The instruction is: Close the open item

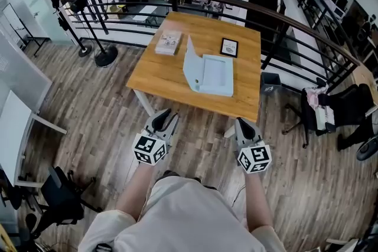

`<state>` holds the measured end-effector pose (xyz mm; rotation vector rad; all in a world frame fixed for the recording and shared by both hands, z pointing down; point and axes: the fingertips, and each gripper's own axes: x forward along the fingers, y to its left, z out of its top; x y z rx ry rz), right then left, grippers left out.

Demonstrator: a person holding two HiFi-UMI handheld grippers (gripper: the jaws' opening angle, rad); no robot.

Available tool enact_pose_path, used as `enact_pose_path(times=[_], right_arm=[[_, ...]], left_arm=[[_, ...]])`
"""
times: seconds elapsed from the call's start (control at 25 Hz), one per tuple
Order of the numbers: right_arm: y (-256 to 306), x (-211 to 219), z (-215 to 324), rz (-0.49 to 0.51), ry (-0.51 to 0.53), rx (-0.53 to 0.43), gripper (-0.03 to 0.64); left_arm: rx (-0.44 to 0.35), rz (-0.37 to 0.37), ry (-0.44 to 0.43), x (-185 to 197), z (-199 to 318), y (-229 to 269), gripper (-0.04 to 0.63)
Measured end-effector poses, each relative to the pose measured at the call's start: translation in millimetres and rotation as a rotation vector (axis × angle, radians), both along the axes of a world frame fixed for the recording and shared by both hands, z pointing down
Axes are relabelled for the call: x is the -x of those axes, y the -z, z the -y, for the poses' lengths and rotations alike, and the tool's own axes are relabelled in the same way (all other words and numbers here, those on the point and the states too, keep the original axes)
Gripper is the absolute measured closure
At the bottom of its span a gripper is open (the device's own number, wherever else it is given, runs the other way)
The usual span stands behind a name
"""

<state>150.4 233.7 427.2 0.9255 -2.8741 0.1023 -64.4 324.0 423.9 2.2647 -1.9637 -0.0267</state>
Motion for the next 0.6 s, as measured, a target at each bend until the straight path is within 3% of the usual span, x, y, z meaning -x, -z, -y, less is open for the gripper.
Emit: enact_pose_path(times=[0.6], right_arm=[[-11,-8,14,-0.017,0.028,0.012,0.614]], left_arm=[[0.007,-0.020,0.041,-7,5,-9,0.485]])
